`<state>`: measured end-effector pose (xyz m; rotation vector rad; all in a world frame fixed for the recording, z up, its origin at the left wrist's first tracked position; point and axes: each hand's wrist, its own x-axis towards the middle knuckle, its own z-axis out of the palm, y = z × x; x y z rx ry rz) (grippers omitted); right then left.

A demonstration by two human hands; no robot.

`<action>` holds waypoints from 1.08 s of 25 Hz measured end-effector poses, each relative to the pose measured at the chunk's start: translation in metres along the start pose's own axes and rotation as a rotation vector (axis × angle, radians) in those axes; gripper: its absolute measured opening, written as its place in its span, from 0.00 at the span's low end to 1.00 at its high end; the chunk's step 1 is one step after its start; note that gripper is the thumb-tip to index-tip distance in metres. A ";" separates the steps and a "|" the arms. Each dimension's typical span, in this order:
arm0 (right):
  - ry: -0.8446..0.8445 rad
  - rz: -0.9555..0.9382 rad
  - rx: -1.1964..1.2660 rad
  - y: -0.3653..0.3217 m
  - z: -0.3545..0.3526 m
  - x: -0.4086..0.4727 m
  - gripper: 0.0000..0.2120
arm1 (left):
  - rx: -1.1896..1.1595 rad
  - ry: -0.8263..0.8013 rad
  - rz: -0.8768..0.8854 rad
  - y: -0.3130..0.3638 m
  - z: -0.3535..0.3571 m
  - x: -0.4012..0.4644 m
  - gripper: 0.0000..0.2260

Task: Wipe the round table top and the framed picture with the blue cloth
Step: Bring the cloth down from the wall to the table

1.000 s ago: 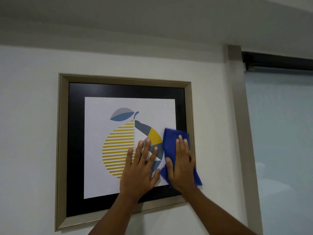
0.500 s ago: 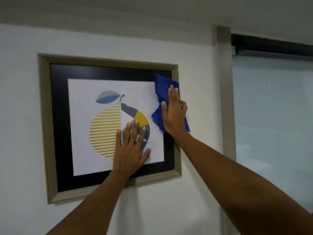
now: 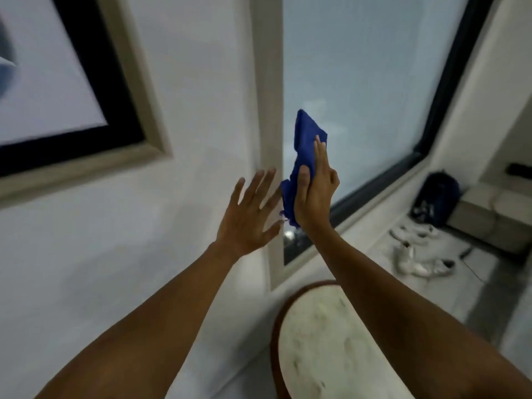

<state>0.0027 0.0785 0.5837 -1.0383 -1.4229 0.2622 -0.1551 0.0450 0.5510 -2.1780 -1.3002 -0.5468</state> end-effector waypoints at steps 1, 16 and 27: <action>-0.008 0.034 -0.055 0.030 -0.014 -0.019 0.29 | -0.068 -0.039 0.005 0.024 0.023 -0.012 0.34; -0.743 0.682 -0.700 0.409 -0.104 -0.451 0.30 | -0.529 -0.907 0.074 0.288 0.383 -0.287 0.35; -1.203 0.710 -0.851 0.435 -0.085 -0.470 0.34 | -0.326 -1.149 0.208 0.304 0.426 -0.309 0.29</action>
